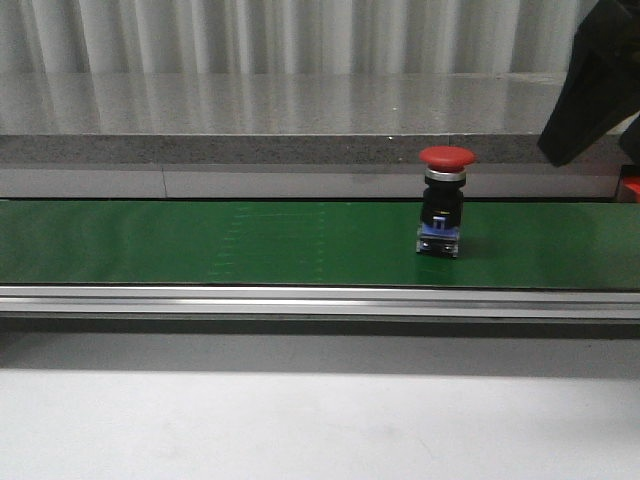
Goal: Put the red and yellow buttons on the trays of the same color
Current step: 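Grasp the red button on the belt with the right gripper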
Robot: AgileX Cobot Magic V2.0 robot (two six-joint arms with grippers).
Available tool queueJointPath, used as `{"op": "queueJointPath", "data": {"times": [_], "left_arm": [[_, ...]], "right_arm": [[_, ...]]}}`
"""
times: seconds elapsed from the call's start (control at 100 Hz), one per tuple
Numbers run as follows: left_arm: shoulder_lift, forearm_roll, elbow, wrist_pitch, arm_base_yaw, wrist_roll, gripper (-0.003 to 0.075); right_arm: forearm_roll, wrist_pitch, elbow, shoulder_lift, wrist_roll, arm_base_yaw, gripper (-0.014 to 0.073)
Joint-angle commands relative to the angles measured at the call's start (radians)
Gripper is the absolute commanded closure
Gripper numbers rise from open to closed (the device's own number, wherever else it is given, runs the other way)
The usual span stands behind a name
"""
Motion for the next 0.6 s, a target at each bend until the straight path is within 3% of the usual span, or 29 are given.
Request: {"op": "queueJointPath", "data": {"times": [0.0, 0.37, 0.49, 0.59], "left_arm": [[0.004, -0.026, -0.027, -0.067, -0.008, 0.001, 0.0741], [0.004, -0.026, -0.027, -0.067, -0.008, 0.001, 0.0741], [0.004, -0.026, -0.027, -0.067, -0.008, 0.001, 0.0741], [0.004, -0.026, -0.027, -0.067, -0.008, 0.001, 0.0741]], "right_arm": [[0.015, -0.018, -0.048, 0.004, -0.017, 0.024, -0.0008], [0.015, -0.015, -0.215, 0.206, -0.017, 0.086, 0.0029], [0.015, -0.015, -0.257, 0.264, -0.017, 0.086, 0.0169], [0.015, -0.001, -0.285, 0.290, -0.017, 0.086, 0.0368]]}}
